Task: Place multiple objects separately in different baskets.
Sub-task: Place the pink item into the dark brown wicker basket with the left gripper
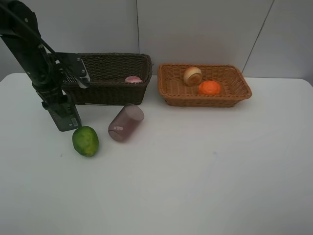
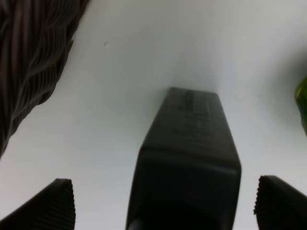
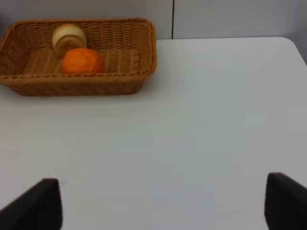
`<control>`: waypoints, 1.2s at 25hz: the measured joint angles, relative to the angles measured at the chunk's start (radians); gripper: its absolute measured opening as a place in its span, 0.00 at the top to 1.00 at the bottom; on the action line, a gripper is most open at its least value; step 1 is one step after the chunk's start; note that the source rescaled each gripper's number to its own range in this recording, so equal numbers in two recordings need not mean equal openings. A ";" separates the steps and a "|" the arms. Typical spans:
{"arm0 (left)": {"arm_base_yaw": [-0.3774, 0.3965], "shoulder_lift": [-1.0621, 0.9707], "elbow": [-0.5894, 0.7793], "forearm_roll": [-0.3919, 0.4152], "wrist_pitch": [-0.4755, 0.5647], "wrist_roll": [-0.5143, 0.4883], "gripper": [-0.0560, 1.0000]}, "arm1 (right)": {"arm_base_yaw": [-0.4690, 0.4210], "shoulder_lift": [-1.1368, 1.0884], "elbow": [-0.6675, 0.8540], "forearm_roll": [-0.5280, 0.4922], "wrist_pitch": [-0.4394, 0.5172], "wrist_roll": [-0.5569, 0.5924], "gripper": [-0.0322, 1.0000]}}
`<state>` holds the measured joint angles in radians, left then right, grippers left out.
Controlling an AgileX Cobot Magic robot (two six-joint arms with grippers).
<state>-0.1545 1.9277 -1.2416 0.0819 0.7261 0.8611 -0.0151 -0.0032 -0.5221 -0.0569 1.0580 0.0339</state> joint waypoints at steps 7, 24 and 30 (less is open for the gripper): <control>0.000 0.001 0.006 0.000 -0.026 0.001 0.49 | 0.000 0.000 0.000 0.000 0.000 0.000 0.12; 0.000 0.001 0.007 0.000 -0.044 -0.035 0.93 | 0.000 0.000 0.000 0.000 0.000 0.000 0.12; 0.000 -0.003 -0.003 -0.007 -0.008 -0.082 0.93 | 0.000 0.000 0.000 0.000 0.000 0.000 0.12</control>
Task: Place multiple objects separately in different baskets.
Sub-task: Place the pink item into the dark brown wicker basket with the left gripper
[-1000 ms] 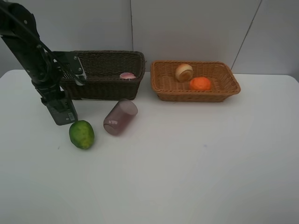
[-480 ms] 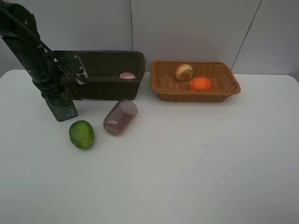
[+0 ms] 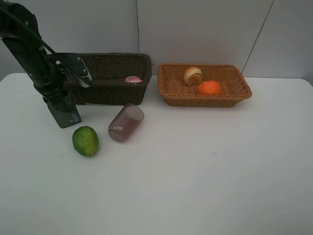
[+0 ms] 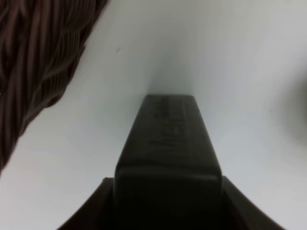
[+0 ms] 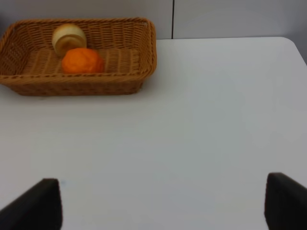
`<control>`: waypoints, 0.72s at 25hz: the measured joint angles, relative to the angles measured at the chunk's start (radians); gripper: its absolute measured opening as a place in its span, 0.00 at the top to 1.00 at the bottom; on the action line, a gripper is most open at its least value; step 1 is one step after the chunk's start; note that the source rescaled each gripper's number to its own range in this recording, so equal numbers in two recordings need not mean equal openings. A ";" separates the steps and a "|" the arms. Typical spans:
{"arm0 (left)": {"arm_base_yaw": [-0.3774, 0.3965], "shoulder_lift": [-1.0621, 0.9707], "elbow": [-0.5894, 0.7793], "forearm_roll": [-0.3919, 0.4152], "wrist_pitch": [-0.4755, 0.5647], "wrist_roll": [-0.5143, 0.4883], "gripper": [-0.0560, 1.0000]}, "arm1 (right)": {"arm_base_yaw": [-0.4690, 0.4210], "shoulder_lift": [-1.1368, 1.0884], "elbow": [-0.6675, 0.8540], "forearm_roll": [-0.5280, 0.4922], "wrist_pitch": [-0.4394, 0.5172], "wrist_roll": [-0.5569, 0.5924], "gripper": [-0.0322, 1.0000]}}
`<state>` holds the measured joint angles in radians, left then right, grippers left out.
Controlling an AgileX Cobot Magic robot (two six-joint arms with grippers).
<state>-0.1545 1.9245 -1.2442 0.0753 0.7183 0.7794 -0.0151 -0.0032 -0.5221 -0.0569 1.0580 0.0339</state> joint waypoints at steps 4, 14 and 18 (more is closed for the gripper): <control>0.000 -0.037 -0.074 -0.033 0.118 -0.204 0.93 | 0.000 0.000 0.000 0.000 0.000 0.000 0.12; 0.000 -0.056 -0.402 -0.040 0.397 -0.847 0.93 | 0.000 0.000 0.000 0.000 0.000 0.000 0.12; 0.000 -0.049 -0.499 -0.014 0.402 -0.938 0.93 | 0.000 0.000 0.000 0.000 0.000 0.000 0.12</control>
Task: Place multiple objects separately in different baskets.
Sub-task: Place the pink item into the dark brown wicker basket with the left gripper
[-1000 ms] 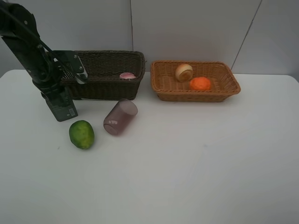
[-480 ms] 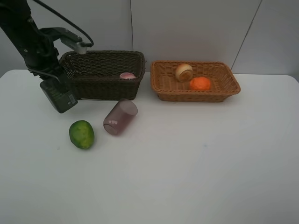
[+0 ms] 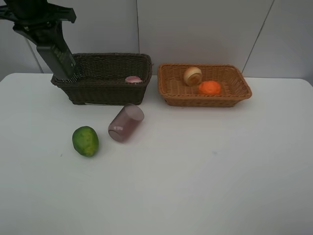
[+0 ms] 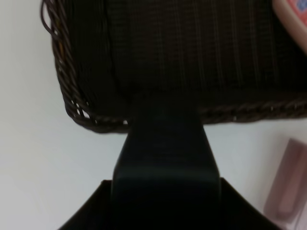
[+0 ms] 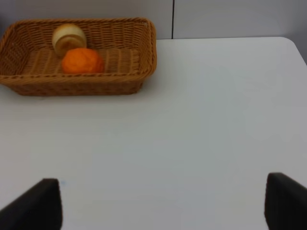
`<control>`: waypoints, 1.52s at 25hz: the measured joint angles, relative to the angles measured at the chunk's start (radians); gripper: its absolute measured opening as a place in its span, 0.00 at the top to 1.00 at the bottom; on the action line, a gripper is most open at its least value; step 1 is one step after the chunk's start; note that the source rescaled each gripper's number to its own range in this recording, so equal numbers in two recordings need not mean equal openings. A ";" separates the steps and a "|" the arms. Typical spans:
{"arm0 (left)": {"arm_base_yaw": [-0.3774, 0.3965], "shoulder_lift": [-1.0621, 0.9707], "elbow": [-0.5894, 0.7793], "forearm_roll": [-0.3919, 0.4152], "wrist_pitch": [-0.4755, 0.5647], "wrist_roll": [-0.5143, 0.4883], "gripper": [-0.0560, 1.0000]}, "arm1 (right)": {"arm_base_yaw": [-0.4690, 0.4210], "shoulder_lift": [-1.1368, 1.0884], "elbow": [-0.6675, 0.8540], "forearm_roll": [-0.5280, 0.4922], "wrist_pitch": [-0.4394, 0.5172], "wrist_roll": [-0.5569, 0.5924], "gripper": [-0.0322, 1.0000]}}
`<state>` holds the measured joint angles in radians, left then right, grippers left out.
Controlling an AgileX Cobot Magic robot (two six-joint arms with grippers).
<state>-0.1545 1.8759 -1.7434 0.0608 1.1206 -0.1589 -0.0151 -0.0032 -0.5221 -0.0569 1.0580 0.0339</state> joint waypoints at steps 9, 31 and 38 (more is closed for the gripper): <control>0.000 0.158 -0.126 0.077 -0.142 -0.059 0.93 | 0.000 0.000 0.000 0.000 0.000 0.000 0.12; 0.000 0.398 -0.126 0.041 -0.374 -0.005 0.93 | 0.000 0.000 0.000 0.000 0.000 0.000 0.12; 0.000 0.396 -0.142 0.041 -0.379 0.009 0.10 | 0.000 0.000 0.000 0.000 0.000 0.000 0.12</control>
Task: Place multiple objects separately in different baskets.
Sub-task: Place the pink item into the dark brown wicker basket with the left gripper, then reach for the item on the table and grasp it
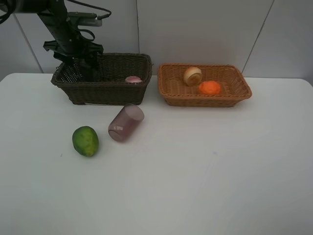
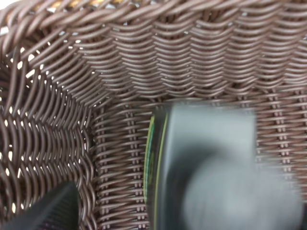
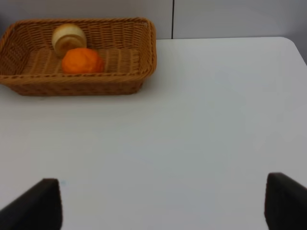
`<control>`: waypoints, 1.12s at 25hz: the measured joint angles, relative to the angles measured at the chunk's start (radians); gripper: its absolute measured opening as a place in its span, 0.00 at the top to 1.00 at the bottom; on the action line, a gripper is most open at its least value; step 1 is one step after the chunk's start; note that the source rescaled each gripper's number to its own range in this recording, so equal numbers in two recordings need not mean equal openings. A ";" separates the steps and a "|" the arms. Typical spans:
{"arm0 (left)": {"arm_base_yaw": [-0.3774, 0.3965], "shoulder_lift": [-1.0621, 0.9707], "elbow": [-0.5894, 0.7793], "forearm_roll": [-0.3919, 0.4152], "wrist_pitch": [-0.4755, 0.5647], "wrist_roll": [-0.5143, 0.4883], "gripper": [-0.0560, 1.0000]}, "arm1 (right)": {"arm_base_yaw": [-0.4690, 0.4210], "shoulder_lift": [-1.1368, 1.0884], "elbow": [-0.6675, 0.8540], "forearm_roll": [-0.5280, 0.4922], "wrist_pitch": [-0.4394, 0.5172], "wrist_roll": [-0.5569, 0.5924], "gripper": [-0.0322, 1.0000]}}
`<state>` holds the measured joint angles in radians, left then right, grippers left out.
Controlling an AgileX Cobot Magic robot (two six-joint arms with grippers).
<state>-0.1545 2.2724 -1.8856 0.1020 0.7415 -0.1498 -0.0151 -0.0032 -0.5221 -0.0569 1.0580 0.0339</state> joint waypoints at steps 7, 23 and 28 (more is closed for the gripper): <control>-0.004 -0.047 -0.001 0.000 0.006 0.004 0.00 | 0.000 0.000 0.000 0.000 0.000 0.000 0.12; -0.197 -0.225 0.005 -0.026 0.260 0.021 0.00 | 0.000 0.000 0.000 0.000 0.000 0.000 0.12; -0.273 -0.249 0.083 -0.026 0.288 -0.033 0.00 | 0.000 0.000 0.000 0.000 0.000 0.000 0.12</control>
<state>-0.4278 2.0229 -1.8030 0.0765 1.0298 -0.1828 -0.0151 -0.0032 -0.5221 -0.0569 1.0580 0.0339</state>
